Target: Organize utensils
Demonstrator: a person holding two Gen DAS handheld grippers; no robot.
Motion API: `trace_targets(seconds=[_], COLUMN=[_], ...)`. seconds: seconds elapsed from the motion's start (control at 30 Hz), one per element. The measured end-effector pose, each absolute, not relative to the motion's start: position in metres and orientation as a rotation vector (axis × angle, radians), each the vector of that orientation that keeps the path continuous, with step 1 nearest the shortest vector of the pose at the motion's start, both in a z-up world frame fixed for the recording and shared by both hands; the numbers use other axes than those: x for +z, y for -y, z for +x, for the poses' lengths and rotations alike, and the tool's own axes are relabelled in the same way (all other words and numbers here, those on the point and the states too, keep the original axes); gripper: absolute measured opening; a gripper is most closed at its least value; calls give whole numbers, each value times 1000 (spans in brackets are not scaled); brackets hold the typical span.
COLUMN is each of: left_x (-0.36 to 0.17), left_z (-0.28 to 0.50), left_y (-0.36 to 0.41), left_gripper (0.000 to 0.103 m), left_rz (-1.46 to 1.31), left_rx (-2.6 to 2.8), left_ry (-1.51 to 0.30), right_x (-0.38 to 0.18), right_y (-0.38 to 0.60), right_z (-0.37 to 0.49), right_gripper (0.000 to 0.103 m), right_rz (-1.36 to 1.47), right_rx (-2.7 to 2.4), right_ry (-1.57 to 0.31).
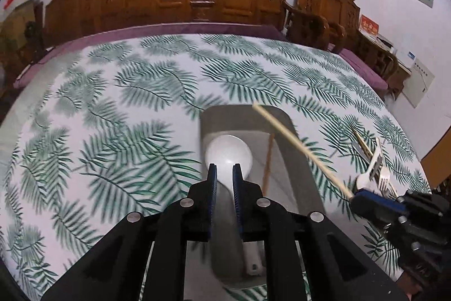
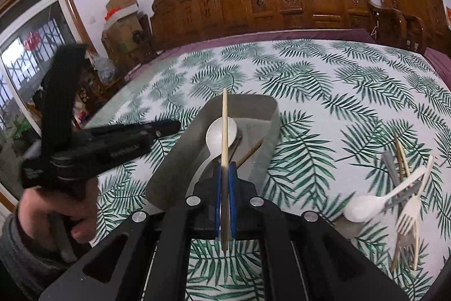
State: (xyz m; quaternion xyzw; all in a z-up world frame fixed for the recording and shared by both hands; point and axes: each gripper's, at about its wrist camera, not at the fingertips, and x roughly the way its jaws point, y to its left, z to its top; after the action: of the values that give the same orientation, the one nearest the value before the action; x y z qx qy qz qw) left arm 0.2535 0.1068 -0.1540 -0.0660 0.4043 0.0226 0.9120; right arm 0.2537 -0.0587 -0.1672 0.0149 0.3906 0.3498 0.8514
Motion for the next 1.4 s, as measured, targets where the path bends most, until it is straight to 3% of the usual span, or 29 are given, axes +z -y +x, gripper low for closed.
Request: trace_targets(seconds=[0.43, 0.87, 1.07, 1.17, 1.23, 1.4], left_x=[-147, -140, -134, -132, -132, -133], left_z=[248, 242, 241, 241, 242, 244], left_y=[-136, -115, -91, -81, -73, -58], left_gripper=[10, 12, 19, 27, 38, 50], left_rz=[-176, -160, -148, -141, -141, -131], left_rx=[81, 26, -39, -64, -80, -114], left_ry=[-812, -792, -771, -765, -761, -765], right_x=[-194, -164, -143, -141, -144, -156], right_y=[15, 51, 109, 138, 161, 203], right_z=[281, 269, 264, 267, 273, 289], right_gripper=[9, 10, 10, 10, 10, 10], right_rz=[68, 43, -54, -92, -105, -76], right_rx=[675, 712, 615, 561, 505, 396], right_ry=[-919, -826, -758, -744, -750, -771])
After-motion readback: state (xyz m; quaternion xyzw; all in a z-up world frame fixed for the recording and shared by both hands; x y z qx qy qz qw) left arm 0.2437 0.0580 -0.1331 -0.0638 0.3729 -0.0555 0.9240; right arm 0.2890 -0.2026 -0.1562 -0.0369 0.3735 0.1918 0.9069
